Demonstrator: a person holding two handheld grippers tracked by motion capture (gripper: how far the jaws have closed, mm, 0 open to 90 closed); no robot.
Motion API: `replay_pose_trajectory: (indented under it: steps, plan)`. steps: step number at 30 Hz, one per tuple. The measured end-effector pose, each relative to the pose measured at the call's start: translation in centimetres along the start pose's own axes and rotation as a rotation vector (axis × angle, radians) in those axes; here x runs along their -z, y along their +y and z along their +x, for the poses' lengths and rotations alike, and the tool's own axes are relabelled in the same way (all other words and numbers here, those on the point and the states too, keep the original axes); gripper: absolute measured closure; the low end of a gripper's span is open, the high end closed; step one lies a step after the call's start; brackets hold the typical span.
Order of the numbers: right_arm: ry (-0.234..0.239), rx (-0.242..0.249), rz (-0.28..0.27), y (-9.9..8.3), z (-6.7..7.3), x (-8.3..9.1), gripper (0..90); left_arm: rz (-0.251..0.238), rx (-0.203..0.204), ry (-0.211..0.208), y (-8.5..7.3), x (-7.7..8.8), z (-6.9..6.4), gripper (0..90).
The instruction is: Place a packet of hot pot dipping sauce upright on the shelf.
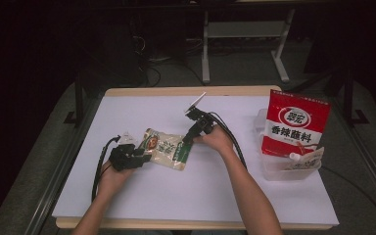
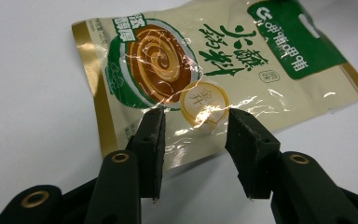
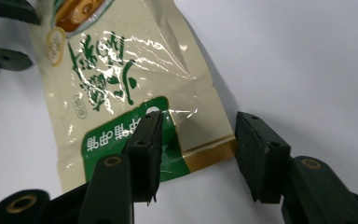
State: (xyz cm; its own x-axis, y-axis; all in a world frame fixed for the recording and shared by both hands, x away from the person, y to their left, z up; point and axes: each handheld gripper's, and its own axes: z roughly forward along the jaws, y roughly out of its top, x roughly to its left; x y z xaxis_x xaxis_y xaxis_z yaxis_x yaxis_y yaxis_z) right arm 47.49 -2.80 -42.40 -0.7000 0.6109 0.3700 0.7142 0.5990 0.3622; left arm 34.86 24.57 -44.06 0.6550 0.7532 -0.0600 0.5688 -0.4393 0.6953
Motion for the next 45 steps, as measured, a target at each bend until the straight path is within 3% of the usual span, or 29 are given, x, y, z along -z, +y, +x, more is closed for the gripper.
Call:
replay_pose_trajectory:
  steps: [9, 15, 18, 22, 27, 31, 37, 45]
  plan:
    - [0.093, -0.068, -0.003, -0.3, -0.2, -0.4, 49.8, 0.015, 0.001, -0.001, -0.1, -0.3, 0.0, 57.2]
    - [0.078, -0.077, 0.003, 0.1, 0.5, -1.0, 52.4, 0.011, 0.007, -0.006, -0.1, -0.4, 0.0, 57.4]
    - [0.054, -0.061, 0.014, 0.4, 1.1, -1.2, 57.7, 0.009, 0.006, -0.009, -0.1, -0.4, 0.0, 57.5]
    - [0.056, -0.056, 0.02, 0.5, 1.6, -1.6, 70.6, 0.009, 0.004, -0.008, -0.1, -0.4, 0.0, 57.3]
    - [0.057, -0.037, 0.034, 0.6, 1.9, -1.7, 79.3, 0.007, -0.001, -0.006, -0.2, -0.4, -0.1, 57.1]
    - [0.085, 0.005, 0.016, 0.5, 2.1, -1.2, 84.9, 0.008, -0.005, -0.009, -0.2, -0.4, -0.1, 55.4]
    - [0.065, 0.109, 0.009, 0.8, 3.3, 0.4, 86.8, -0.006, -0.01, 0.006, 0.0, -0.2, -0.3, 48.3]
    - [0.012, 0.207, -0.004, 0.9, 4.3, 3.0, 87.2, -0.018, -0.022, 0.023, 0.3, 0.5, -0.1, 44.1]
